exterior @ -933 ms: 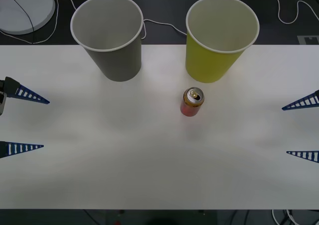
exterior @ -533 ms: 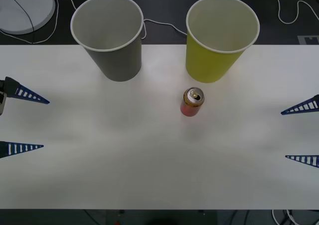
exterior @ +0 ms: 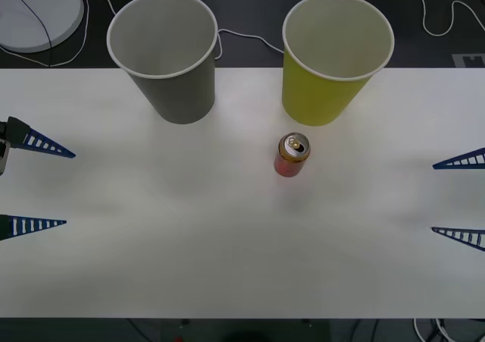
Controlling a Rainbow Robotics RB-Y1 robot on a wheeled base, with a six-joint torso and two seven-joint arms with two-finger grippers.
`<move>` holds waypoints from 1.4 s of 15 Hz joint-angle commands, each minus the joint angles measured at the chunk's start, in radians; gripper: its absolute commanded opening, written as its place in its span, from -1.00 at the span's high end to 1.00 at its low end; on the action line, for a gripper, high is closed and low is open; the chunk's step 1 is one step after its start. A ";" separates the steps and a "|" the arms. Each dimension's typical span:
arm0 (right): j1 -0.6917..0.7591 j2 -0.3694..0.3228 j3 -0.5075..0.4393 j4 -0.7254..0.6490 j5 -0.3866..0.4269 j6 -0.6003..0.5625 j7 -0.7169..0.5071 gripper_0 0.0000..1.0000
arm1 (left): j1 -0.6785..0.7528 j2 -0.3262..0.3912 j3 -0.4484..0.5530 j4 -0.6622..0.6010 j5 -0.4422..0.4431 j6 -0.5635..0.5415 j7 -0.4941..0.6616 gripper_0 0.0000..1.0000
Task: Put the can into the green bin and the plastic bottle into the gray bin
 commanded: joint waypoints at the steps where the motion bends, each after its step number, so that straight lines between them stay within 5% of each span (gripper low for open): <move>1: 0.000 0.003 0.051 0.049 -0.047 0.059 0.030 -1.00 | 0.000 0.000 0.000 0.000 0.000 0.000 0.000 -1.00; 10: -0.005 0.149 0.082 0.113 -0.070 0.196 0.135 -1.00 | 0.000 0.000 0.000 0.000 0.000 0.000 0.000 -1.00; 21: -0.127 0.330 0.148 0.368 -0.143 0.213 0.276 -1.00 | 0.000 0.000 0.000 0.000 0.000 0.000 0.000 -1.00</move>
